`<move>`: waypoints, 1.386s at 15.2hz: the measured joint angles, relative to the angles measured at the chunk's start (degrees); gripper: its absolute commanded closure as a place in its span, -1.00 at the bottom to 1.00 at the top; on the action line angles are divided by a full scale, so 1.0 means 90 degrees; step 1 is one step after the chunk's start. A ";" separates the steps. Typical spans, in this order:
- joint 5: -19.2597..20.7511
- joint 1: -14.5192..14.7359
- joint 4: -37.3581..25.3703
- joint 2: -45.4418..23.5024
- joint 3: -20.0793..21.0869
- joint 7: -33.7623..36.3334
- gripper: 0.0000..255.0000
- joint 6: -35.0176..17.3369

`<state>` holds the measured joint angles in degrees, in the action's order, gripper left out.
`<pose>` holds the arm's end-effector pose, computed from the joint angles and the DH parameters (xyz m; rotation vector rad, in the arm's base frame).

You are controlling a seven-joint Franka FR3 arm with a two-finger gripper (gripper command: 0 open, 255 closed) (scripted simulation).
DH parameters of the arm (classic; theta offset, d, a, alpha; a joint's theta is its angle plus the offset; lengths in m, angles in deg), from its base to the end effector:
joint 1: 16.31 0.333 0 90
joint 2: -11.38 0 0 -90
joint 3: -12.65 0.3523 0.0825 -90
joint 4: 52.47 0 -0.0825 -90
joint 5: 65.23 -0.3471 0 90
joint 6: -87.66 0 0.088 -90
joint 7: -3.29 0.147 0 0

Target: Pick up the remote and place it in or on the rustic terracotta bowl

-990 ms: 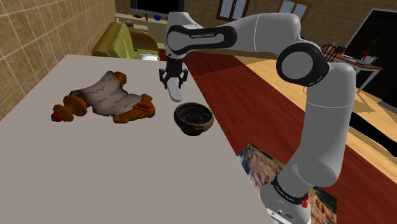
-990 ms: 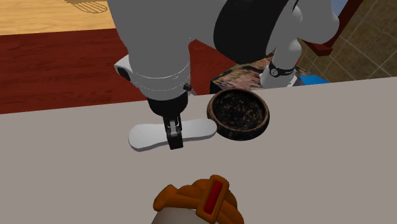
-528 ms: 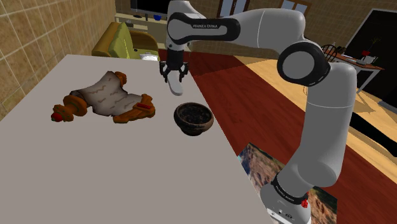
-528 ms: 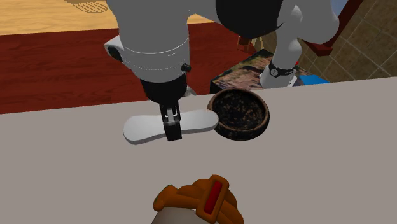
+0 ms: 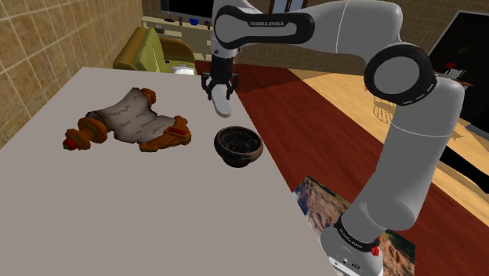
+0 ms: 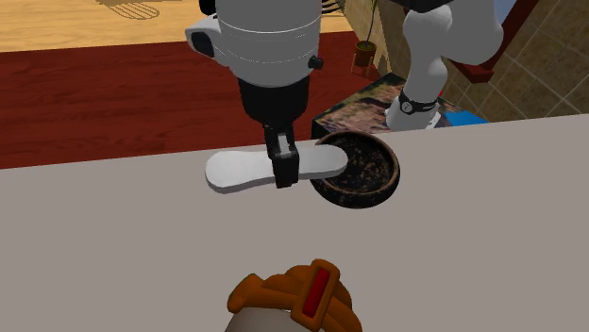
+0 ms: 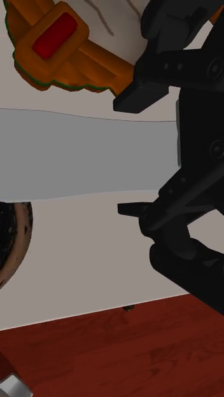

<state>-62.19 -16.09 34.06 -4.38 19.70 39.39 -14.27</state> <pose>0.6155 0.0630 0.5099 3.0271 -0.7675 0.0047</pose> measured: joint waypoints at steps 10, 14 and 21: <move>-0.0332 0.0154 0.3048 0.2479 0.0195 0.0298 1.00 -0.0585; -0.0435 0.0227 0.3807 0.3049 0.0257 0.0387 1.00 -0.0778; -0.0429 0.0234 0.4337 0.2974 0.0275 0.0412 1.00 -0.1380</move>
<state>-66.05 -13.99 73.09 22.39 22.17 43.10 -26.69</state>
